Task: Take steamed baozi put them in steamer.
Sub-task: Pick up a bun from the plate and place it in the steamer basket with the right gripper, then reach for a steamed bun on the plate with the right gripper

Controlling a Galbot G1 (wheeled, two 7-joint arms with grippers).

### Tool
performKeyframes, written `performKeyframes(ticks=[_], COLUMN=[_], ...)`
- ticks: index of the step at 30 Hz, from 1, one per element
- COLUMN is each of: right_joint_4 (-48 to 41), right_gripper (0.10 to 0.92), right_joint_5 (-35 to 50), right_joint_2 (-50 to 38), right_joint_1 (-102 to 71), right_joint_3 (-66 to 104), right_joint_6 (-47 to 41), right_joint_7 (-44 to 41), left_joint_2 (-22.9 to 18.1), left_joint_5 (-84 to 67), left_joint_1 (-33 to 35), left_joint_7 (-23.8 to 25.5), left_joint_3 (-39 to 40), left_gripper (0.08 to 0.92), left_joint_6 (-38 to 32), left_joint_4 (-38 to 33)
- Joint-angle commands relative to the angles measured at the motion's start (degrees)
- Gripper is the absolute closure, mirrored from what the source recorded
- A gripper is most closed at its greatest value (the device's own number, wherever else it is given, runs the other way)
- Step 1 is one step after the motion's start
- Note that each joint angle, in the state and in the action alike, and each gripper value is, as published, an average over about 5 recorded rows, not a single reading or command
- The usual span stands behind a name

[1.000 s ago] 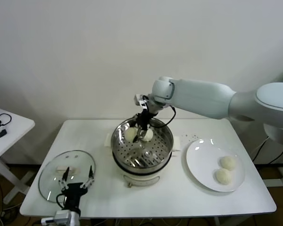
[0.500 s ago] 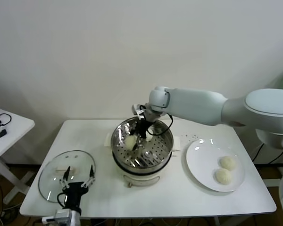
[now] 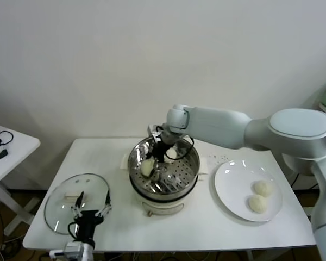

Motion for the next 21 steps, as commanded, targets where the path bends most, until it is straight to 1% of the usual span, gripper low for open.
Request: performKeyframes(ticks=[1, 4, 7, 14, 17, 21], right_joint_4=[0.0, 2.6, 6.7, 15.6, 18.8, 21.6], right_gripper=[0.206, 0.203, 0.203, 0.203, 0.203, 0.203], right_joint_5=[-0.4, 0.2, 1.2, 0.8, -1.8, -9.9], right_joint_2=[-0.1, -1.9, -5.3, -17.6, -23.6, -31.8], right_joint_1=[0.2, 2.6, 7.4, 19.8, 22.4, 22.9], right_joint_3=[0.2, 0.1, -1.2, -6.6, -8.1, -8.7], right_joint_6=[0.6, 0.9, 1.3, 4.0, 5.2, 7.3], right_joint_7=[0.0, -1.4, -4.4, -10.5, -12.2, -14.1], left_joint_2=[0.0, 0.0, 0.0, 0.0, 0.2, 0.4], left_joint_5=[-0.1, -0.1, -0.2, -4.1, -3.9, -3.9], left_joint_1=[0.0, 0.0, 0.0, 0.0, -0.2, -0.6], left_joint_7=[0.2, 0.2, 0.2, 0.2, 0.2, 0.1], left_joint_3=[0.0, -0.1, 0.0, 0.0, 0.0, -0.1], left_gripper=[0.177, 0.177, 0.177, 0.177, 0.177, 0.177], left_joint_6=[-0.1, 0.0, 0.0, -0.1, 0.0, 0.3], left_joint_4=[0.2, 0.1, 0.1, -0.2, -0.1, 0.1])
